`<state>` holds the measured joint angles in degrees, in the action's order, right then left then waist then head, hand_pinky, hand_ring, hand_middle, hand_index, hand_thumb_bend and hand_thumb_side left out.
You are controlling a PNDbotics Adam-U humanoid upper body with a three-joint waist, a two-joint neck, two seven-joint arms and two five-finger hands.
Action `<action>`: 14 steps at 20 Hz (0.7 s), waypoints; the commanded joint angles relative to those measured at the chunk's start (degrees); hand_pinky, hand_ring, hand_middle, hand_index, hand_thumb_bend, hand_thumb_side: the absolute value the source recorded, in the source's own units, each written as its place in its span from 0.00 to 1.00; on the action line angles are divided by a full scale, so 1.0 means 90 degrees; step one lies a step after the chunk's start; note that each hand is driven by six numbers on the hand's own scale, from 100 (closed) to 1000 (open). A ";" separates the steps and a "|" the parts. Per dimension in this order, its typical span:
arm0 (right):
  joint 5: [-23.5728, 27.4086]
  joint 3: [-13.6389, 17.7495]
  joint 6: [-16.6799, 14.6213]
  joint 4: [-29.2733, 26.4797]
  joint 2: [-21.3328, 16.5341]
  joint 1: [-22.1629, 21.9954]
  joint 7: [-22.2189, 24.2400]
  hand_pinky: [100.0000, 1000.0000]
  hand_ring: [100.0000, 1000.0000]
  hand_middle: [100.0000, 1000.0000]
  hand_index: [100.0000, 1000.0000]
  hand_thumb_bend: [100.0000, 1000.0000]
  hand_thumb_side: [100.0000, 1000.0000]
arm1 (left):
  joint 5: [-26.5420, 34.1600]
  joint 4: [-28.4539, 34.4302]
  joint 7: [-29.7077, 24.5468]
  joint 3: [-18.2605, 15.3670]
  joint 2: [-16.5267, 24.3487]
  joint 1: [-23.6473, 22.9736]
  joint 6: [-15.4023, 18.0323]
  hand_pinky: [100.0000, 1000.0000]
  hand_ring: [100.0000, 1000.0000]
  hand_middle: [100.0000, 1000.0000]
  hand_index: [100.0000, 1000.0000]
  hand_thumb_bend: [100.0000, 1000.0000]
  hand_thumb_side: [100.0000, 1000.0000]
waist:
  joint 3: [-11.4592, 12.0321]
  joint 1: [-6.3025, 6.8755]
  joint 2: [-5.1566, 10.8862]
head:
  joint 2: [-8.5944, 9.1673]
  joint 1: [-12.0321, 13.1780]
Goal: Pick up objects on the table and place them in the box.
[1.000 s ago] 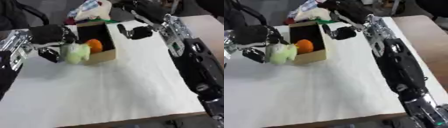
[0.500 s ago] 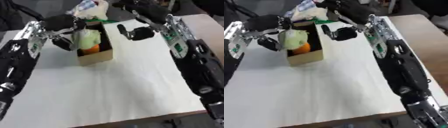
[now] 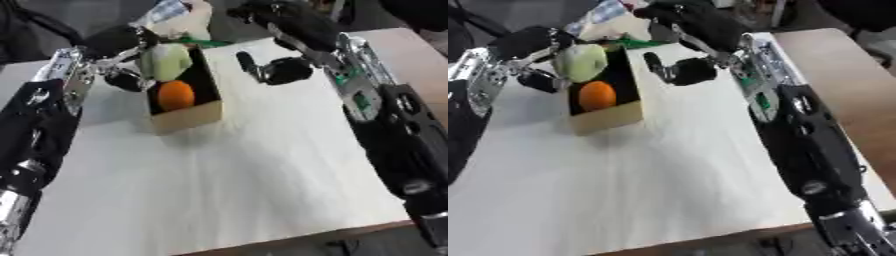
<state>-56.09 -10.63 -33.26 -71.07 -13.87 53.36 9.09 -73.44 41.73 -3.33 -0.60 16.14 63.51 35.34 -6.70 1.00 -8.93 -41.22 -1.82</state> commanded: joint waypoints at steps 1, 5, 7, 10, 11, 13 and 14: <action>0.0071 0.0020 -0.0004 -0.0147 -0.0031 0.0092 0.0028 0.79 0.73 0.83 0.99 0.00 0.66 | -0.0356 -0.0006 0.0359 -0.0151 0.0084 0.0183 -0.0367 0.69 0.59 0.60 0.91 0.00 0.13 | -0.0021 -0.0004 0.0092 | 0.0066 0.0025; 0.0091 0.0015 0.0002 -0.0138 -0.0019 0.0091 0.0040 0.79 0.73 0.83 0.99 0.00 0.67 | -0.0785 -0.0116 0.0783 -0.0022 0.0012 0.0178 -0.0796 0.76 0.71 0.73 0.97 0.04 0.39 | -0.0060 -0.0005 0.0087 | 0.0077 0.0036; 0.0101 0.0017 0.0007 -0.0136 -0.0016 0.0090 0.0041 0.79 0.73 0.83 0.99 0.00 0.67 | -0.0988 -0.0207 0.0950 0.0078 -0.0038 0.0167 -0.1000 0.79 0.74 0.78 0.99 0.07 0.47 | -0.0075 -0.0006 0.0085 | 0.0080 0.0037; 0.0109 0.0017 0.0012 -0.0127 -0.0008 0.0086 0.0047 0.79 0.73 0.82 0.99 0.00 0.67 | -0.1364 -0.0285 0.1152 0.0198 -0.0103 0.0146 -0.1339 0.83 0.79 0.84 1.00 0.12 0.63 | -0.0095 -0.0006 0.0078 | 0.0079 0.0032; 0.0112 0.0017 0.0013 -0.0123 -0.0006 0.0085 0.0049 0.79 0.73 0.82 0.99 0.00 0.67 | -0.1579 -0.0325 0.1200 0.0216 -0.0143 0.0140 -0.1472 0.84 0.81 0.86 1.00 0.13 0.69 | -0.0099 -0.0007 0.0077 | 0.0080 0.0031; 0.0116 0.0021 0.0018 -0.0119 -0.0005 0.0077 0.0049 0.79 0.73 0.82 0.99 0.00 0.68 | -0.1937 -0.0420 0.1248 0.0213 -0.0190 0.0133 -0.1611 0.88 0.85 0.91 1.00 0.18 0.83 | -0.0102 -0.0007 0.0075 | 0.0079 0.0027; 0.0118 0.0024 0.0020 -0.0117 -0.0006 0.0074 0.0048 0.79 0.73 0.82 0.99 0.00 0.68 | -0.2067 -0.0454 0.1253 0.0203 -0.0198 0.0131 -0.1643 0.89 0.86 0.92 1.00 0.21 0.87 | -0.0103 -0.0007 0.0073 | 0.0079 0.0023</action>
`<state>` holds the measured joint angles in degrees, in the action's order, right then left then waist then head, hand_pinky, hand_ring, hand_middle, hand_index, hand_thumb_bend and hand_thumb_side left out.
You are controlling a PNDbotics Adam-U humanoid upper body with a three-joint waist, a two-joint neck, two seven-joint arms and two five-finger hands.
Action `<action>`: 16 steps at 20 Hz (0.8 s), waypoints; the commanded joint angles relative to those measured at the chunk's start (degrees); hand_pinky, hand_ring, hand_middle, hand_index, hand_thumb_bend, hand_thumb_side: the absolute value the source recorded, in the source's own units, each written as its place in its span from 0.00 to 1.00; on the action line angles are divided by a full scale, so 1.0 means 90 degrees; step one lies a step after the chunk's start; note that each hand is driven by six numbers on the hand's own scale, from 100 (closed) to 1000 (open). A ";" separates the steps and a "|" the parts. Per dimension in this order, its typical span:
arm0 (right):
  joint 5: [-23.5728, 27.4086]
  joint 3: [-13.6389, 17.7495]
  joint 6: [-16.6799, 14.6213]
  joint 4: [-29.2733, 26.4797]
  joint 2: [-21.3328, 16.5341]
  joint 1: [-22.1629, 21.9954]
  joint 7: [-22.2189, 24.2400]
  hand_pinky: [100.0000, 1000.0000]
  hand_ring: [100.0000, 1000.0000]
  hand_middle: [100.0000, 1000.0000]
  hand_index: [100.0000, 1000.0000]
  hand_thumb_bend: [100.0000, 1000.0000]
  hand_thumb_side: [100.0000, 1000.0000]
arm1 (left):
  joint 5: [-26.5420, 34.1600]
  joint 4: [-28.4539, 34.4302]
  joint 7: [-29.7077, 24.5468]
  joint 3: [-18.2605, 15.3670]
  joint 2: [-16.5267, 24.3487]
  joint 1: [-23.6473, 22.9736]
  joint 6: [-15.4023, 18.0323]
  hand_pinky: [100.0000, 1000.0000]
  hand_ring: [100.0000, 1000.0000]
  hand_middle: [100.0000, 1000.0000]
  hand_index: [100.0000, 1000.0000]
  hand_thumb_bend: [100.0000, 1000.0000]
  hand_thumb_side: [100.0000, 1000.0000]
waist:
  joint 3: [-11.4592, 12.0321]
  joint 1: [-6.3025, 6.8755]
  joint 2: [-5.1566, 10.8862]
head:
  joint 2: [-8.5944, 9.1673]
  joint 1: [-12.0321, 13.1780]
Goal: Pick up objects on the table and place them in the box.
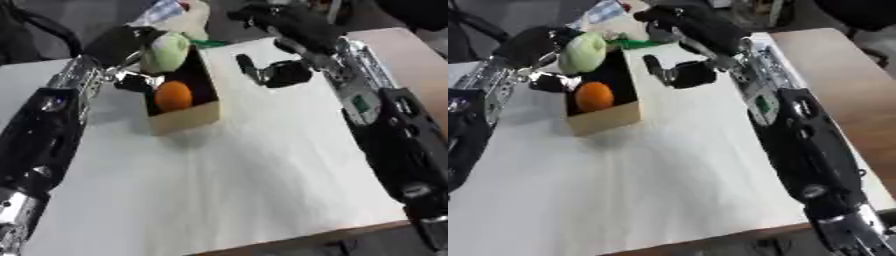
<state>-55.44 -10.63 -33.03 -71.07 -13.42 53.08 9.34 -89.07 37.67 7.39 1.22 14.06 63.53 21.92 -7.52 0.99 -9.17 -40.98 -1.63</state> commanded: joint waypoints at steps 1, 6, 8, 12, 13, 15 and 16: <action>0.0047 0.0026 -0.0003 -0.0116 -0.0057 0.0102 0.0019 0.79 0.73 0.82 0.99 0.00 0.68 | -0.0432 -0.0025 0.0059 -0.0012 0.0031 0.0130 -0.0179 0.91 0.88 0.93 1.00 0.26 0.90 | -0.0012 -0.0006 0.0100 | 0.0050 -0.0001; 0.0051 0.0031 0.0007 -0.0104 -0.0058 0.0092 0.0020 0.79 0.73 0.82 0.99 0.00 0.68 | -0.0701 -0.0089 -0.0010 -0.0091 0.0043 0.0137 -0.0252 0.92 0.90 0.95 1.00 0.53 1.00 | -0.0011 -0.0005 0.0102 | 0.0055 -0.0010; 0.0052 0.0031 0.0009 -0.0100 -0.0059 0.0088 0.0020 0.79 0.73 0.82 0.99 0.00 0.69 | -0.0747 -0.0097 -0.0041 -0.0110 0.0053 0.0141 -0.0250 0.92 0.90 0.95 1.00 0.63 1.00 | -0.0008 -0.0005 0.0104 | 0.0056 -0.0017; 0.0054 0.0032 0.0013 -0.0088 -0.0062 0.0083 0.0023 0.79 0.73 0.82 0.99 0.00 0.69 | -0.0868 -0.0089 -0.0058 -0.0128 0.0085 0.0147 -0.0254 0.91 0.90 0.95 1.00 0.73 1.00 | -0.0007 -0.0008 0.0108 | 0.0057 -0.0028; 0.0055 0.0033 0.0014 -0.0086 -0.0063 0.0083 0.0023 0.79 0.73 0.82 0.99 0.00 0.69 | -0.0890 -0.0088 -0.0052 -0.0135 0.0092 0.0147 -0.0256 0.91 0.90 0.95 1.00 0.73 1.00 | -0.0006 -0.0009 0.0108 | 0.0059 -0.0031; 0.0057 0.0036 0.0018 -0.0083 -0.0065 0.0080 0.0022 0.79 0.73 0.82 0.99 0.00 0.69 | -0.0895 -0.0079 -0.0027 -0.0156 0.0112 0.0145 -0.0257 0.91 0.89 0.94 1.00 0.71 1.00 | -0.0002 -0.0012 0.0109 | 0.0062 -0.0039; 0.0057 0.0037 0.0020 -0.0080 -0.0066 0.0079 0.0022 0.79 0.73 0.82 0.99 0.00 0.69 | -0.0869 -0.0068 -0.0014 -0.0170 0.0126 0.0140 -0.0251 0.91 0.89 0.94 1.00 0.68 1.00 | 0.0002 -0.0014 0.0110 | 0.0066 -0.0041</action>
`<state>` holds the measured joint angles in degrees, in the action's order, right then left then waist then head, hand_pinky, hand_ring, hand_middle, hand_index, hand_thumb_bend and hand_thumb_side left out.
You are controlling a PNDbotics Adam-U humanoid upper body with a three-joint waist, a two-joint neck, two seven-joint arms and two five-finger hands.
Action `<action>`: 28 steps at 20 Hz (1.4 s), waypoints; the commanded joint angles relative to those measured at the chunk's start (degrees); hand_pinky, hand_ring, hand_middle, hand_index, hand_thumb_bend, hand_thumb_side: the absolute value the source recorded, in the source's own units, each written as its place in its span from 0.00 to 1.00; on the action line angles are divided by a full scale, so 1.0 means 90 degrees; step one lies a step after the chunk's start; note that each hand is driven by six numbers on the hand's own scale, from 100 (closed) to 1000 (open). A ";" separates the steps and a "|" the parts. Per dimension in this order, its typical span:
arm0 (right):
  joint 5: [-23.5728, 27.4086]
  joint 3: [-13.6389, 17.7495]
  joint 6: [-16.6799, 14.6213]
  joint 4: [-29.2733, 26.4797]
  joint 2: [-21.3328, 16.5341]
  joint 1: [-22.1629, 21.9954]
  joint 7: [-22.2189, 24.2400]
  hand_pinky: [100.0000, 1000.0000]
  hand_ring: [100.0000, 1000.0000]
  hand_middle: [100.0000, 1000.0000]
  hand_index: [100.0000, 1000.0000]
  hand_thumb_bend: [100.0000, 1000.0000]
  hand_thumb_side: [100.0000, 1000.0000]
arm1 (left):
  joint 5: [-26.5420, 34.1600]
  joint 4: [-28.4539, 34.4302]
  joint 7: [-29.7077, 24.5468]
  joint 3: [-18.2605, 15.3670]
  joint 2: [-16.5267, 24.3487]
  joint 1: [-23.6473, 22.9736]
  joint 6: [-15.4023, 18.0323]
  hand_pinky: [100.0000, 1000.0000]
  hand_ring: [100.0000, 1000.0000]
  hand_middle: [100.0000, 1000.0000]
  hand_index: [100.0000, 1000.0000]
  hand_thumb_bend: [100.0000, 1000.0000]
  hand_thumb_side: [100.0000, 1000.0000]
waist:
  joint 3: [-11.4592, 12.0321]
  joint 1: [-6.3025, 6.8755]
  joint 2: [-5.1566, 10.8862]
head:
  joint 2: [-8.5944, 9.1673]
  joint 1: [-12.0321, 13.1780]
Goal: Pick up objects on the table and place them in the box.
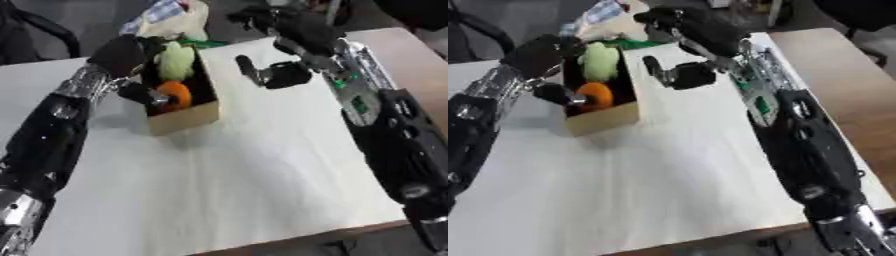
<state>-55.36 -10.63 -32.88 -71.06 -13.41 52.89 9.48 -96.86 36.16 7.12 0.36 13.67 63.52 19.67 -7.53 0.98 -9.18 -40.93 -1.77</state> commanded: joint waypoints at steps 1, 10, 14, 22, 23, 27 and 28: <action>0.0049 0.0038 0.0005 -0.0079 -0.0067 0.0097 0.0008 0.79 0.73 0.82 0.99 0.00 0.69 | 0.0056 0.0118 0.0027 -0.0093 0.0187 0.0135 0.0016 0.90 0.89 0.94 1.00 0.67 1.00 | 0.0009 -0.0015 0.0113 | 0.0063 -0.0025; 0.0083 0.0099 0.0060 -0.0090 -0.0167 -0.0012 -0.0034 0.79 0.72 0.82 0.99 0.00 0.70 | 0.2928 0.1423 -0.0259 0.0191 0.0962 -0.0247 0.0983 0.83 0.81 0.84 1.00 0.07 0.67 | 0.0171 -0.0042 0.0155 | 0.0068 -0.0050; 0.0133 0.0169 0.0135 -0.0153 -0.0255 -0.0145 -0.0090 0.78 0.72 0.82 0.99 0.00 0.70 | 0.4707 0.2602 -0.0720 0.0461 0.1565 -0.0790 0.1219 0.80 0.78 0.81 1.00 0.00 0.58 | 0.0281 -0.0056 0.0168 | 0.0067 0.0019; 0.0303 0.0439 0.0464 -0.0505 -0.0442 -0.0628 -0.0297 0.77 0.72 0.82 0.99 0.00 0.70 | 0.7670 0.5137 -0.1398 0.0478 0.2270 -0.2287 0.1007 0.76 0.74 0.76 1.00 0.00 0.60 | 0.0479 -0.0124 0.0142 | 0.0135 0.0232; 0.0338 0.0483 0.0518 -0.0574 -0.0465 -0.0713 -0.0335 0.77 0.71 0.82 0.99 0.00 0.70 | 0.7928 0.5348 -0.1482 0.0454 0.2274 -0.2429 0.0977 0.76 0.74 0.75 1.00 0.00 0.61 | 0.0496 -0.0140 0.0140 | 0.0138 0.0249; 0.0521 0.0625 0.0707 -0.0886 -0.0541 -0.1073 -0.0498 0.76 0.71 0.82 0.99 0.00 0.67 | 0.8747 0.5932 -0.1802 0.0361 0.2193 -0.2919 0.1030 0.75 0.74 0.75 1.00 0.00 0.61 | 0.0561 -0.0167 0.0122 | 0.0135 0.0355; 0.0569 0.0651 0.0746 -0.0964 -0.0556 -0.1158 -0.0530 0.75 0.71 0.82 1.00 0.00 0.67 | 0.8883 0.6031 -0.1893 0.0333 0.2173 -0.3019 0.1074 0.75 0.74 0.75 1.00 0.00 0.61 | 0.0562 -0.0171 0.0115 | 0.0129 0.0375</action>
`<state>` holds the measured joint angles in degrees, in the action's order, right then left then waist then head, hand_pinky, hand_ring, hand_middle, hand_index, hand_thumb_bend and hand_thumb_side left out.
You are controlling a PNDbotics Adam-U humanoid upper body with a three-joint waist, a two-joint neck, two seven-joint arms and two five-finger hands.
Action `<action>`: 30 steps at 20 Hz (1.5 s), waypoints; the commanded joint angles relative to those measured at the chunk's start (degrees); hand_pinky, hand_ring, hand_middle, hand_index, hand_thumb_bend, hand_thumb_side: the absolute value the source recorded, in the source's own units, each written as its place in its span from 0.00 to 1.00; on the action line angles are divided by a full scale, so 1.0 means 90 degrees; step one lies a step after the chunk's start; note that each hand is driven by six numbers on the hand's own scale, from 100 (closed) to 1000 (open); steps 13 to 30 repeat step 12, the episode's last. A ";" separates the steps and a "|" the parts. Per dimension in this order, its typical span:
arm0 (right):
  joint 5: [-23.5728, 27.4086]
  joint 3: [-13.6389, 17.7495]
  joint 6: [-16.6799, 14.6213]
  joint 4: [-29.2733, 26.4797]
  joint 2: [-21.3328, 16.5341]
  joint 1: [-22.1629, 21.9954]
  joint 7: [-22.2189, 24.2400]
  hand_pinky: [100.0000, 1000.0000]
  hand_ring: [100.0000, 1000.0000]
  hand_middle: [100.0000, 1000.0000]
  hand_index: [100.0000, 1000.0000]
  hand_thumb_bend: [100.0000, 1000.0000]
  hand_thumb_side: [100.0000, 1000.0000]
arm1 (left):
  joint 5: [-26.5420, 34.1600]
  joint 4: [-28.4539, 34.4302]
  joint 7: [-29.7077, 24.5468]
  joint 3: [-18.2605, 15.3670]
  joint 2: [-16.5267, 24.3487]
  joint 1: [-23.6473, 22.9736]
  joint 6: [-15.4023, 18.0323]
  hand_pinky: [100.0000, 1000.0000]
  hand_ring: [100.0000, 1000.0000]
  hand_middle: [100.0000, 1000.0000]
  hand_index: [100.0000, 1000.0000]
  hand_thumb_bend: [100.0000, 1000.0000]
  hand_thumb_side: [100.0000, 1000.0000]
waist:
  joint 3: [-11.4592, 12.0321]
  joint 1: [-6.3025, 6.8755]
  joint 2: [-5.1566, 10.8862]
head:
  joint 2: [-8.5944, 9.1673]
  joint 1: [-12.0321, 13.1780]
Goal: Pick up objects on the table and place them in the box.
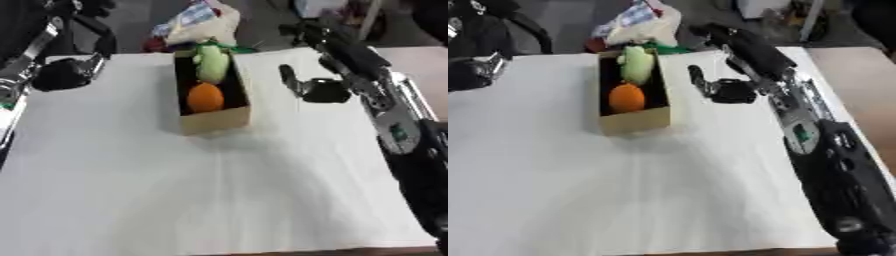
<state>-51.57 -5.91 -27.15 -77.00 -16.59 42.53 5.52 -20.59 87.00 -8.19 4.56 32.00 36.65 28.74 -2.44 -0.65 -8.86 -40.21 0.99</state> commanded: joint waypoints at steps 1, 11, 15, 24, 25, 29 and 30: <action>0.0207 0.0161 0.0147 -0.0382 -0.0223 -0.0108 -0.0126 0.75 0.70 0.82 1.00 0.00 0.66 | 0.0526 0.0469 -0.0272 -0.0161 0.0103 -0.0140 0.0107 0.75 0.74 0.75 1.00 0.00 0.62 | 0.0001 0.0000 0.0070 | 0.0046 0.0085; 0.0751 0.0364 0.0386 -0.0915 -0.0366 -0.0807 -0.0339 0.74 0.70 0.83 1.00 0.00 0.66 | 0.1310 0.0873 -0.0840 -0.0326 -0.0254 -0.0837 0.0268 0.73 0.72 0.73 1.00 0.00 0.63 | 0.0039 -0.0014 0.0034 | 0.0002 0.0181; 0.0777 0.0391 0.0410 -0.0963 -0.0361 -0.0856 -0.0360 0.74 0.70 0.83 1.00 0.00 0.66 | 0.1348 0.0891 -0.0859 -0.0336 -0.0282 -0.0874 0.0259 0.73 0.71 0.73 1.00 0.00 0.63 | 0.0031 -0.0015 0.0034 | -0.0008 0.0181; 0.0777 0.0391 0.0410 -0.0963 -0.0361 -0.0856 -0.0360 0.74 0.70 0.83 1.00 0.00 0.66 | 0.1348 0.0891 -0.0859 -0.0336 -0.0282 -0.0874 0.0259 0.73 0.71 0.73 1.00 0.00 0.63 | 0.0031 -0.0015 0.0034 | -0.0008 0.0181; 0.0777 0.0391 0.0410 -0.0963 -0.0361 -0.0856 -0.0360 0.74 0.70 0.83 1.00 0.00 0.66 | 0.1348 0.0891 -0.0859 -0.0336 -0.0282 -0.0874 0.0259 0.73 0.71 0.73 1.00 0.00 0.63 | 0.0031 -0.0015 0.0034 | -0.0008 0.0181; 0.0777 0.0391 0.0410 -0.0963 -0.0361 -0.0856 -0.0360 0.74 0.70 0.83 1.00 0.00 0.66 | 0.1348 0.0891 -0.0859 -0.0336 -0.0282 -0.0874 0.0259 0.73 0.71 0.73 1.00 0.00 0.63 | 0.0031 -0.0015 0.0034 | -0.0008 0.0181; 0.0777 0.0391 0.0410 -0.0963 -0.0361 -0.0856 -0.0360 0.74 0.70 0.83 1.00 0.00 0.66 | 0.1348 0.0891 -0.0859 -0.0336 -0.0282 -0.0874 0.0259 0.73 0.71 0.73 1.00 0.00 0.63 | 0.0031 -0.0015 0.0034 | -0.0008 0.0181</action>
